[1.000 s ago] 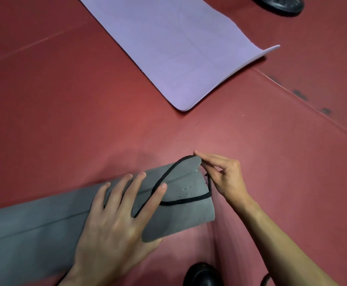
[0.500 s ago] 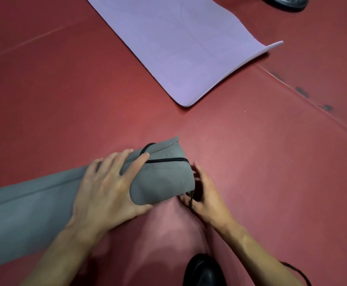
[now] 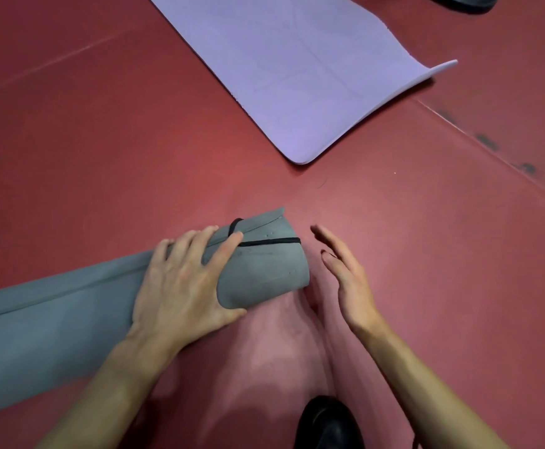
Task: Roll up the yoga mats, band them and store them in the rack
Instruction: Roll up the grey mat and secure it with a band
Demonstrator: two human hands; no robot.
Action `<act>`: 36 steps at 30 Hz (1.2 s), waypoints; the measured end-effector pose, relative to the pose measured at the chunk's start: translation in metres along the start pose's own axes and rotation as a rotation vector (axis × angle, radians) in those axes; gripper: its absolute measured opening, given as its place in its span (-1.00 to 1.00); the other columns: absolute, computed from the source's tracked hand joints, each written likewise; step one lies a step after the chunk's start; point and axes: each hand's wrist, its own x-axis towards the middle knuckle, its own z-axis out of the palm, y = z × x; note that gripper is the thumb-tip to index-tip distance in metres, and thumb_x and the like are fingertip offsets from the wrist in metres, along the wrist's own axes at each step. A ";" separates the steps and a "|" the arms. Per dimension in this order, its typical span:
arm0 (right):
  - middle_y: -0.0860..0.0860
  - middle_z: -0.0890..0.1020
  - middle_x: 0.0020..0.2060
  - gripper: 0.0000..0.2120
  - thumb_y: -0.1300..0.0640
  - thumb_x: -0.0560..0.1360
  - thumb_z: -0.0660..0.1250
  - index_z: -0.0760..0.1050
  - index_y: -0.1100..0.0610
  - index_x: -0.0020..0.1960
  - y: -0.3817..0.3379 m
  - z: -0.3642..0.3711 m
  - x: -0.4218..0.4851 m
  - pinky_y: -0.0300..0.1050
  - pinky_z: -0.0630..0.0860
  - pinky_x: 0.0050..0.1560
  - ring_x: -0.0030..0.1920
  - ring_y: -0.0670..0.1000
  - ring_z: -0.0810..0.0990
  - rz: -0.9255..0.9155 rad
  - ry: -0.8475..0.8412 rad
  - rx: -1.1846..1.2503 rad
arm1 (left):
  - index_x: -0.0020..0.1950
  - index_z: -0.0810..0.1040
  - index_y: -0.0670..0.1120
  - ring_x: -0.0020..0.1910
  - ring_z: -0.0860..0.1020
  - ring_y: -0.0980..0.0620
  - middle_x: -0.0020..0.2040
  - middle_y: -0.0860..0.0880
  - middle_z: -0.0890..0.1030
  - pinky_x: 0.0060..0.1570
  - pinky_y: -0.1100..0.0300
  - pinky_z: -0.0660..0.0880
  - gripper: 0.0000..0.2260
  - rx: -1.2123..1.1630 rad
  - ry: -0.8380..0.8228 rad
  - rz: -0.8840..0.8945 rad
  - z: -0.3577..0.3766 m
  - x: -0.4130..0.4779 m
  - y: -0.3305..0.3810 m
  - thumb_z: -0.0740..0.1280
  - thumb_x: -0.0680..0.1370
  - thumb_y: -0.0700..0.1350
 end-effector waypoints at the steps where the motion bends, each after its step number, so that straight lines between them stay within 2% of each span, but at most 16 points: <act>1: -0.19 0.63 0.31 -0.63 0.20 0.64 0.24 0.53 0.08 0.42 -0.007 0.004 0.006 -0.34 0.40 0.33 0.36 -0.22 0.52 0.030 -0.075 0.028 | 0.52 0.45 0.03 0.34 0.50 -0.23 0.44 -0.18 0.50 0.27 -0.24 0.42 -0.01 -0.001 0.003 0.002 0.001 -0.001 0.001 0.49 0.17 0.45; 3: -0.17 0.70 0.08 -0.76 0.17 0.66 0.25 0.62 0.16 0.24 -0.010 0.012 0.011 -0.30 0.46 0.19 0.13 -0.18 0.60 0.048 -0.136 0.024 | 0.51 0.45 0.02 0.34 0.50 -0.23 0.44 -0.18 0.50 0.27 -0.24 0.42 0.00 0.001 0.008 0.005 0.002 -0.001 0.001 0.51 0.16 0.44; 4: -0.14 0.69 -0.02 -0.78 0.13 0.65 0.25 0.62 0.19 0.14 -0.006 0.015 0.009 -0.23 0.48 0.13 0.04 -0.14 0.59 0.031 -0.113 0.020 | 0.52 0.45 0.03 0.34 0.50 -0.23 0.44 -0.18 0.50 0.27 -0.24 0.42 0.00 0.002 0.007 0.002 0.001 -0.001 0.001 0.49 0.16 0.45; 7: -0.03 0.64 -0.20 -0.89 0.09 0.63 0.37 0.58 0.12 -0.03 0.006 0.010 0.000 -0.01 0.51 -0.03 -0.14 -0.07 0.56 -0.035 0.054 -0.062 | 0.53 0.43 0.06 0.33 0.51 -0.21 0.43 -0.16 0.51 0.26 -0.20 0.42 0.01 -0.004 0.006 -0.012 0.001 0.002 -0.001 0.45 0.15 0.48; 9: -0.05 0.63 -0.24 -0.88 0.16 0.63 0.41 0.55 0.06 -0.09 0.019 0.001 -0.016 -0.06 0.53 -0.06 -0.18 -0.08 0.59 -0.131 0.134 -0.246 | 0.53 0.40 0.09 0.33 0.53 -0.19 0.43 -0.13 0.52 0.25 -0.18 0.43 0.02 -0.007 0.005 -0.031 0.000 0.006 -0.004 0.40 0.14 0.52; 12: -0.14 0.58 -0.11 -0.86 -0.01 0.66 0.34 0.56 0.03 -0.01 0.048 -0.002 -0.063 -0.01 0.52 -0.01 -0.08 -0.01 0.59 -0.268 0.104 -0.550 | 0.54 0.36 0.15 0.34 0.53 -0.14 0.44 -0.05 0.51 0.27 -0.15 0.43 0.03 -0.042 -0.025 -0.065 -0.006 0.015 -0.010 0.37 0.13 0.56; 14: -0.17 0.57 -0.02 -0.83 -0.07 0.68 0.31 0.57 0.01 0.06 0.068 0.009 -0.091 0.02 0.55 0.06 0.01 -0.05 0.60 -0.197 0.011 -0.541 | 0.55 0.33 0.18 0.36 0.52 -0.10 0.45 -0.01 0.50 0.29 -0.12 0.40 0.06 -0.065 -0.042 -0.083 -0.009 0.020 -0.013 0.42 0.11 0.55; 17: -0.20 0.58 0.19 -0.80 0.00 0.64 0.34 0.53 -0.03 0.26 0.076 0.045 -0.092 0.01 0.46 0.32 0.24 -0.10 0.55 -0.127 -0.132 -0.529 | 0.54 0.33 0.19 0.36 0.51 -0.07 0.44 0.04 0.50 0.28 -0.08 0.39 0.06 -0.090 -0.035 -0.091 -0.017 0.021 -0.013 0.45 0.09 0.53; 20: -0.11 0.55 0.27 -0.62 0.09 0.56 0.33 0.43 -0.04 0.37 0.064 0.072 -0.067 0.10 0.39 0.42 0.29 -0.01 0.49 -0.080 -0.179 -0.559 | 0.51 0.37 0.20 0.34 0.53 -0.06 0.41 0.09 0.53 0.27 -0.05 0.43 0.04 -0.157 0.037 -0.079 -0.038 0.019 -0.013 0.48 0.06 0.50; 22: -0.05 0.51 0.40 -0.50 0.15 0.56 0.31 0.38 0.05 0.49 0.046 0.085 -0.060 0.14 0.29 0.55 0.43 -0.04 0.44 -0.143 -0.275 -0.545 | 0.50 0.36 0.22 0.34 0.52 -0.05 0.42 0.13 0.52 0.28 -0.04 0.43 0.05 -0.196 0.068 -0.104 -0.053 0.022 -0.013 0.47 0.04 0.49; 24: 0.00 0.45 0.50 -0.43 0.17 0.56 0.32 0.34 0.11 0.56 0.023 0.100 -0.067 0.07 0.14 0.63 0.56 -0.06 0.33 -0.300 -0.294 -0.583 | 0.52 0.31 0.25 0.38 0.48 -0.02 0.45 0.17 0.47 0.32 -0.04 0.39 0.07 -0.220 0.048 -0.139 -0.060 0.029 -0.015 0.50 0.04 0.49; 26: 0.03 0.53 0.40 -0.53 0.12 0.57 0.36 0.45 0.15 0.46 0.002 0.108 -0.074 0.06 0.29 0.55 0.49 0.04 0.41 -0.427 -0.171 -0.674 | 0.54 0.27 0.26 0.39 0.46 -0.01 0.48 0.19 0.45 0.34 -0.03 0.37 0.08 -0.250 0.008 -0.122 -0.057 0.034 -0.019 0.53 0.07 0.48; 28: 0.00 0.63 0.23 -0.65 0.09 0.55 0.38 0.58 0.14 0.32 -0.010 0.103 -0.075 0.08 0.48 0.29 0.31 0.13 0.52 -0.540 -0.043 -0.843 | 0.57 0.23 0.27 0.42 0.45 0.00 0.50 0.20 0.42 0.37 -0.02 0.37 0.07 -0.284 -0.062 -0.078 -0.047 0.036 -0.024 0.51 0.13 0.51; 30: -0.01 0.66 0.16 -0.70 0.10 0.57 0.36 0.65 0.11 0.27 -0.008 0.084 -0.071 0.06 0.49 0.10 0.19 0.16 0.55 -0.668 0.029 -0.945 | 0.61 0.18 0.27 0.46 0.41 0.01 0.54 0.19 0.37 0.41 -0.01 0.33 0.05 -0.298 -0.147 -0.035 -0.032 0.035 -0.026 0.44 0.20 0.56; 33: 0.10 0.64 0.21 -0.69 0.16 0.60 0.27 0.67 0.12 0.27 -0.004 0.058 -0.059 0.13 0.47 0.15 0.16 0.21 0.55 -0.784 0.001 -0.952 | 0.65 0.09 0.25 0.49 0.36 0.03 0.57 0.16 0.32 0.45 -0.02 0.30 0.01 -0.241 -0.189 0.011 -0.015 0.028 -0.027 0.20 0.28 0.64; 36: 0.12 0.53 0.42 -0.60 0.13 0.58 0.37 0.57 0.18 0.40 -0.013 0.054 -0.038 0.21 0.40 0.43 0.40 0.17 0.51 -0.745 -0.049 -0.922 | 0.64 0.13 0.25 0.50 0.35 0.04 0.57 0.13 0.35 0.47 -0.02 0.30 -0.20 -0.249 -0.127 0.022 -0.012 0.021 -0.025 0.07 0.43 0.50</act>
